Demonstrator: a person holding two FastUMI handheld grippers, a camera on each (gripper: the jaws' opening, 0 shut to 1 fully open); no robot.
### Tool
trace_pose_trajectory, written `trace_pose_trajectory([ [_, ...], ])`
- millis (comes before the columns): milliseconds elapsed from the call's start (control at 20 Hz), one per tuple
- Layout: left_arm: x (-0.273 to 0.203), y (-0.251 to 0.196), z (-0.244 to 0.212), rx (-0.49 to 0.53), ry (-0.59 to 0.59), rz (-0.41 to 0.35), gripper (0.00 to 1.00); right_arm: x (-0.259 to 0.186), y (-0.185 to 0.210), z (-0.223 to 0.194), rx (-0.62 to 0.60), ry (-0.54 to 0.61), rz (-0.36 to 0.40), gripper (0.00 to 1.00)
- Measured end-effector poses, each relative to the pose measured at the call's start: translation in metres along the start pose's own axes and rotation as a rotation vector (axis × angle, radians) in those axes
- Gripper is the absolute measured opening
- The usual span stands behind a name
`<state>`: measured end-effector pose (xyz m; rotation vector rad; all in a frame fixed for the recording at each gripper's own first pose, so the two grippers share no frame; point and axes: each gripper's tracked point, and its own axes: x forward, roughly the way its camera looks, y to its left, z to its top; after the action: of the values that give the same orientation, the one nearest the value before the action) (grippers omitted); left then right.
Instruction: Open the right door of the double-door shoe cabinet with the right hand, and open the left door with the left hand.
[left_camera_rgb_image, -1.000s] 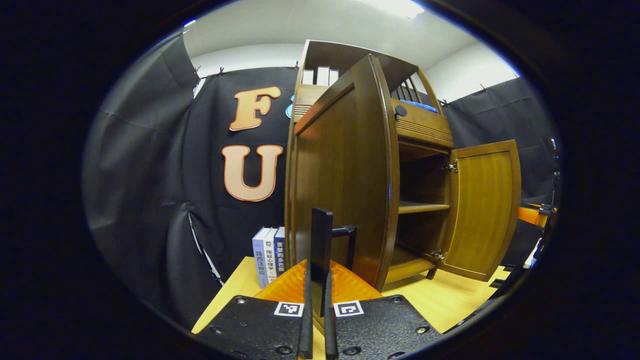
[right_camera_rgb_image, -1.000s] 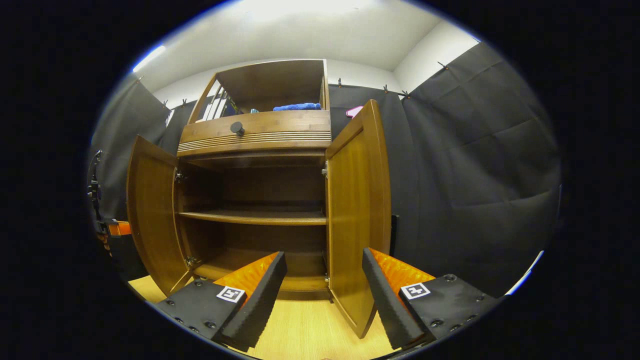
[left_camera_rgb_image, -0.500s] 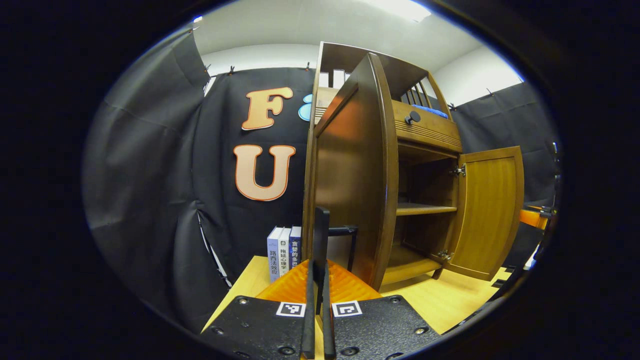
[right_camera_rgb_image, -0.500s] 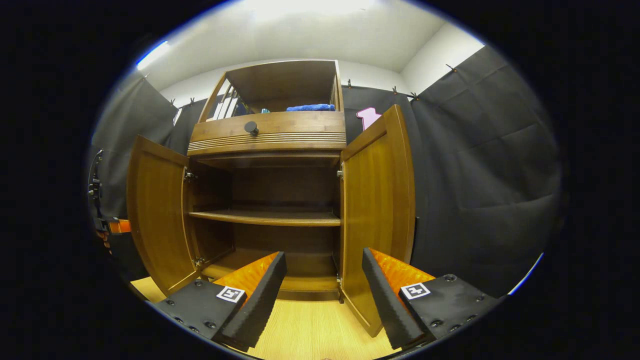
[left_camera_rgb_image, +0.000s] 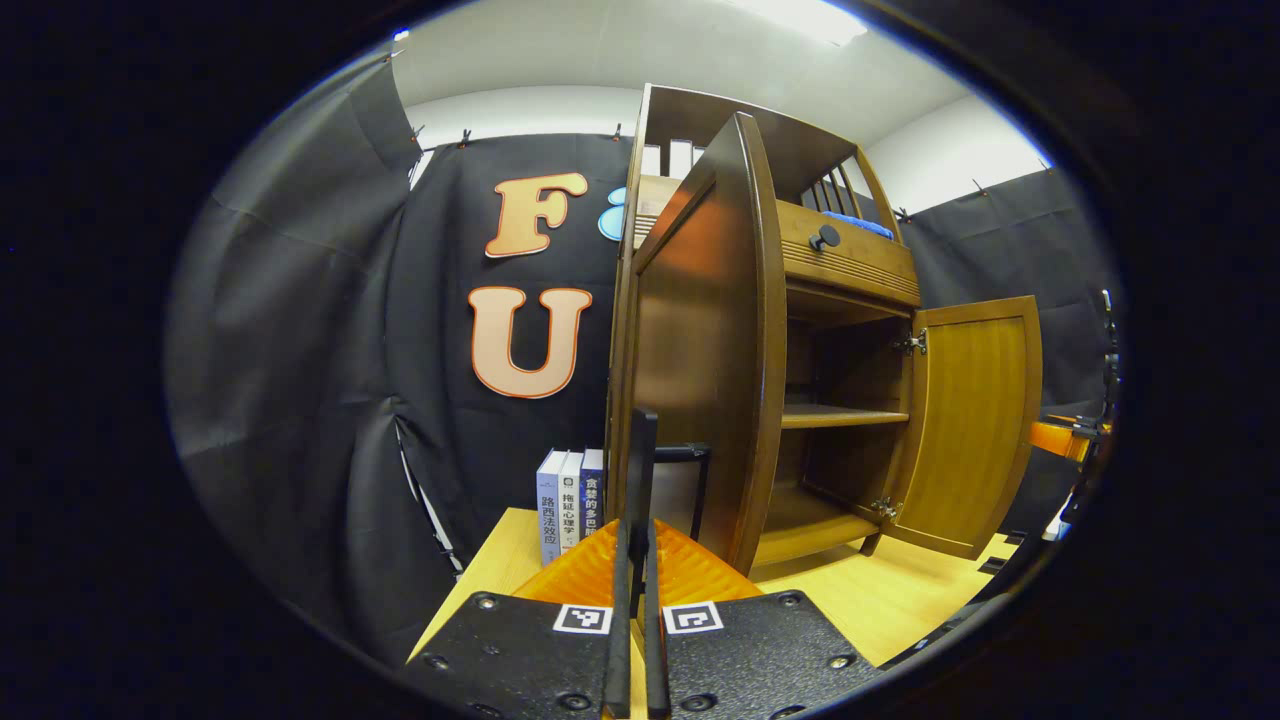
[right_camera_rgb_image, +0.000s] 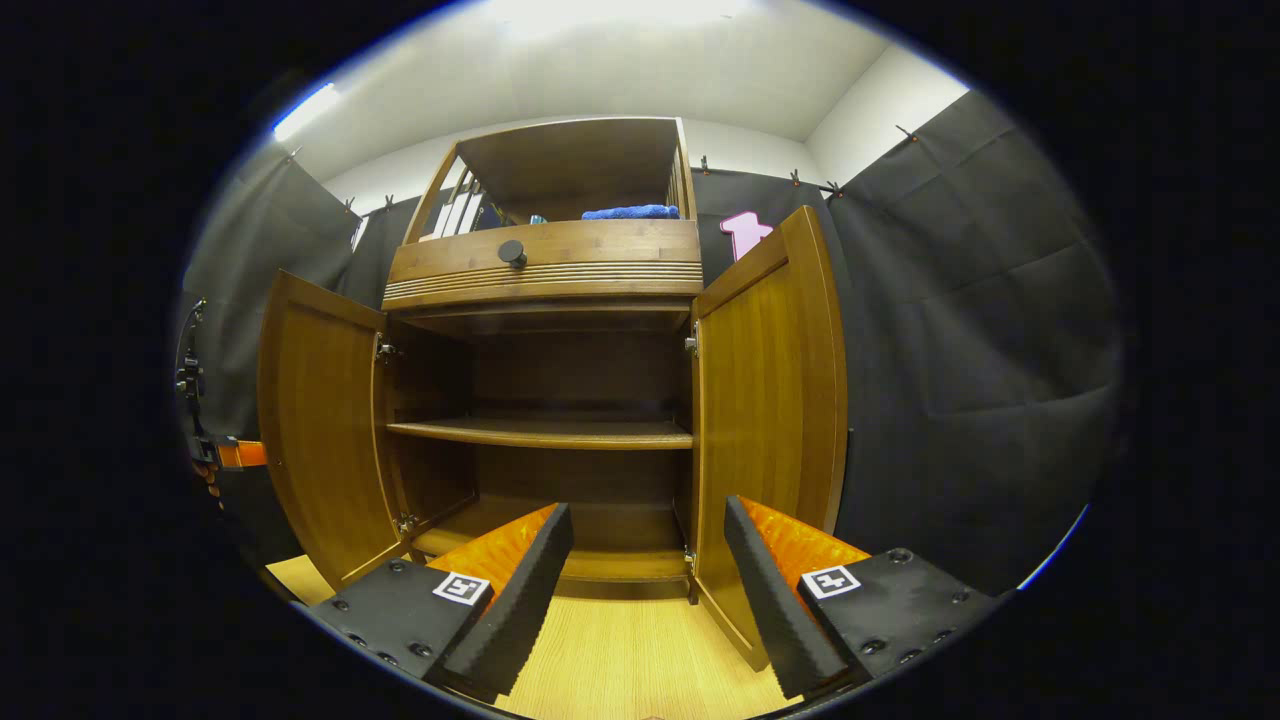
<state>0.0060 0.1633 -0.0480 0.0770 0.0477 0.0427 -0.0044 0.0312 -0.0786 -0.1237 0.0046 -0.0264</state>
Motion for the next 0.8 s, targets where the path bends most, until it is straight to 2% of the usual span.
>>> trace_pose_trajectory([
  [50, -0.001, 0.001, -0.001, -0.002, 0.003, 0.002, 0.05, 0.0, 0.0, 0.001, 0.0, -0.001, 0.001, 0.98],
  [100, -0.002, 0.001, -0.001, -0.005, 0.005, 0.002, 0.05, 0.0, 0.001, 0.002, -0.001, -0.002, 0.0, 0.94],
  [150, -0.002, 0.002, -0.001, -0.008, 0.007, 0.002, 0.05, -0.001, 0.0, 0.001, 0.0, -0.004, 0.0, 0.94],
  [200, -0.004, 0.004, -0.001, -0.01, 0.007, 0.008, 0.05, -0.002, 0.0, 0.001, 0.001, -0.006, 0.0, 0.98],
  [400, -0.002, 0.015, -0.002, -0.003, 0.013, 0.035, 0.06, -0.003, 0.0, 0.001, 0.006, -0.005, 0.004, 0.98],
  [500, -0.004, 0.029, 0.0, 0.009, 0.007, 0.082, 0.05, -0.005, 0.002, 0.0, 0.01, -0.003, 0.007, 0.98],
  [550, -0.004, 0.04, -0.001, 0.022, 0.007, 0.117, 0.04, -0.006, 0.003, 0.0, 0.011, -0.002, 0.01, 0.94],
  [600, -0.005, 0.05, -0.001, 0.023, 0.006, 0.136, 0.04, -0.007, 0.003, -0.001, 0.012, -0.002, 0.012, 0.98],
  [700, -0.008, 0.044, -0.003, -0.02, 0.012, 0.113, 0.05, -0.006, 0.002, 0.001, 0.009, -0.004, 0.01, 0.98],
  [750, -0.012, 0.045, -0.001, -0.015, 0.015, 0.121, 0.05, -0.007, 0.001, 0.002, 0.009, -0.007, 0.008, 0.94],
  [800, -0.017, 0.048, 0.002, -0.009, 0.007, 0.132, 0.05, -0.006, 0.001, 0.003, 0.009, -0.009, 0.006, 0.98],
])
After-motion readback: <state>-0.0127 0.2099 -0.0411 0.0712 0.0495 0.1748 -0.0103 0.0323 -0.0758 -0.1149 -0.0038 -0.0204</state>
